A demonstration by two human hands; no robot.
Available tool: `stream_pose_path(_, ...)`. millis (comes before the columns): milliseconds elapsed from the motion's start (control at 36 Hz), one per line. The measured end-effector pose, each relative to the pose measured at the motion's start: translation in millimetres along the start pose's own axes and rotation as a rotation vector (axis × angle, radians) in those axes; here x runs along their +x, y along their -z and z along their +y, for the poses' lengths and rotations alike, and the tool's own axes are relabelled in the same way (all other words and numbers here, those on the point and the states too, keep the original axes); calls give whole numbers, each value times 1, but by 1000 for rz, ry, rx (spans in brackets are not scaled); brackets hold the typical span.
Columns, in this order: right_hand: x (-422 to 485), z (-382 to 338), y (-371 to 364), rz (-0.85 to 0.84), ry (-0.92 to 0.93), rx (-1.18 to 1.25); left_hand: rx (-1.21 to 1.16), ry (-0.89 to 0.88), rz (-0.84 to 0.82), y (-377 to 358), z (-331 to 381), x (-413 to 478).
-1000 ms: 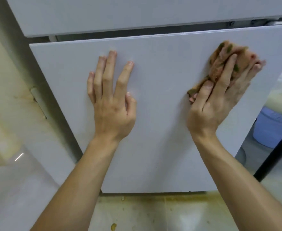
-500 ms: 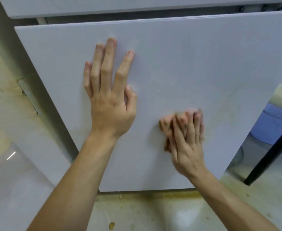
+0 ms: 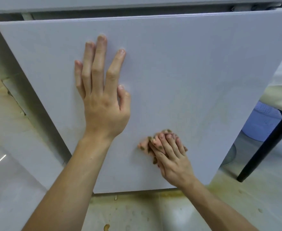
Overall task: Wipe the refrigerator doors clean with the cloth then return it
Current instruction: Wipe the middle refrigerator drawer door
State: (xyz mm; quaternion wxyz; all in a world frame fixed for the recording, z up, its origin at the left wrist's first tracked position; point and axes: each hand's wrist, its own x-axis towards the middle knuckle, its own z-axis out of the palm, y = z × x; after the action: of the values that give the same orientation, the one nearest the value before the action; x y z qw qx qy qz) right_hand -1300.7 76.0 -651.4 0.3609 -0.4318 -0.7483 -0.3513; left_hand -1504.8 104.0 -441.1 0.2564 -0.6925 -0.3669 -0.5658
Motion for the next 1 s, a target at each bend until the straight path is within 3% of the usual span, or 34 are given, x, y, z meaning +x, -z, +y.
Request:
stream_pose_path(167, 2, 23, 20, -51, 10, -41, 1, 13, 4, 0, 4, 2)
stream_pose_path(333, 91, 45, 66, 186, -445, 113, 12, 19, -5, 3, 4, 0)
stream_pose_path(528, 190, 47, 84, 530, -610, 163, 8, 16, 13, 0, 2, 0)
stream_pose_path(639, 163, 23, 57, 487, -447, 102, 6, 4, 5, 1, -6, -4)
stream_pose_path(833, 42, -3, 8, 96, 12, -35, 15, -20, -27, 7, -23, -16)
stream_pose_path(1000, 44, 9, 15, -9, 106, -102, 27, -10, -40, 13, -27, -19)
